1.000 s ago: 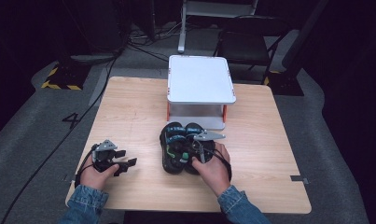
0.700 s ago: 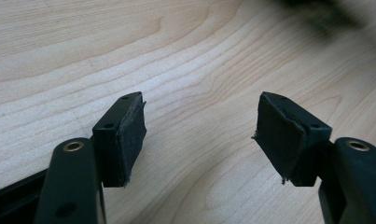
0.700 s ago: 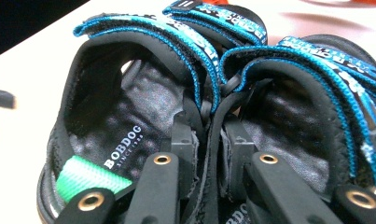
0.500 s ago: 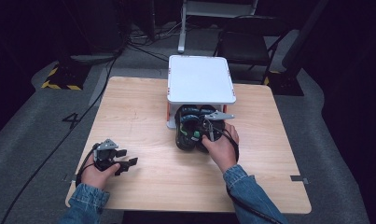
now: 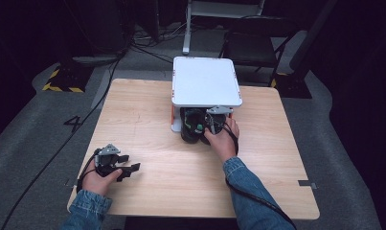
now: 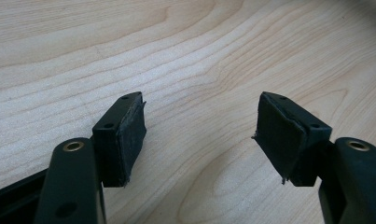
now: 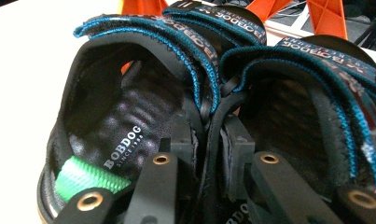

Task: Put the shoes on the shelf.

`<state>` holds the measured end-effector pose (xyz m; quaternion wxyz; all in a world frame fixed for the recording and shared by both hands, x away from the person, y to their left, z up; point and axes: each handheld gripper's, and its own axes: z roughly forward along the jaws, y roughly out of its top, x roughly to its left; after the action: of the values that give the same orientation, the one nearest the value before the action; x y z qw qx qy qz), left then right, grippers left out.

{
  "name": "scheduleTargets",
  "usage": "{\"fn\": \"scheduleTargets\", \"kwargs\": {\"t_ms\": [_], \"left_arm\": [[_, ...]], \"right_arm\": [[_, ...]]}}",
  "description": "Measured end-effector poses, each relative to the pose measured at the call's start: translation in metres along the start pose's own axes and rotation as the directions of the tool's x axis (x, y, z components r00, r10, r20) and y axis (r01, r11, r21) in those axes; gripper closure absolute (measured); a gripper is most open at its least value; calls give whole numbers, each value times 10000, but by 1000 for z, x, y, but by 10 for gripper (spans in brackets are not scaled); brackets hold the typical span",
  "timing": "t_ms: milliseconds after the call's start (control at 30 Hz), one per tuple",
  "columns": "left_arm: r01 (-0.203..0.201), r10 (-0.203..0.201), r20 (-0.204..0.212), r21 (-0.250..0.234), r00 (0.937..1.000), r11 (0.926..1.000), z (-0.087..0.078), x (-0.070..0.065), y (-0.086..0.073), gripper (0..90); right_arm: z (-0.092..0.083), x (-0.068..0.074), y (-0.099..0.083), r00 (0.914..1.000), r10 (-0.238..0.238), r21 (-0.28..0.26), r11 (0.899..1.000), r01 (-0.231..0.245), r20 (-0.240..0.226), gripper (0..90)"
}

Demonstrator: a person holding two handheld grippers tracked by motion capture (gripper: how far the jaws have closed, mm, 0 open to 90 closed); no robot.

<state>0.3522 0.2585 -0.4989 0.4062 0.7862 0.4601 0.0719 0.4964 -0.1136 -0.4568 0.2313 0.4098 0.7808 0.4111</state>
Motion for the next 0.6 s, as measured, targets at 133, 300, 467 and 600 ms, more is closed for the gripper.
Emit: {"fn": "scheduleTargets", "kwargs": {"t_ms": [133,300,467,600], "left_arm": [[32,-32,13,5,10000,10000,0,1,0,332],[11,-11,31,32,10000,10000,1,0,0,333],[7,-7,45,28,10000,10000,2,-1,0,333],[-28,28,66,17,10000,10000,1,-1,1,333]], "right_arm": [[7,-1,1,9990,-336,-208,9992,342,277,783],[10,-1,0,9970,-545,-492,9971,573,550,778],[12,-1,-1,9957,-677,-714,9948,722,634,749],[15,-1,-4,9914,-922,-966,9902,1011,928,702]]}}
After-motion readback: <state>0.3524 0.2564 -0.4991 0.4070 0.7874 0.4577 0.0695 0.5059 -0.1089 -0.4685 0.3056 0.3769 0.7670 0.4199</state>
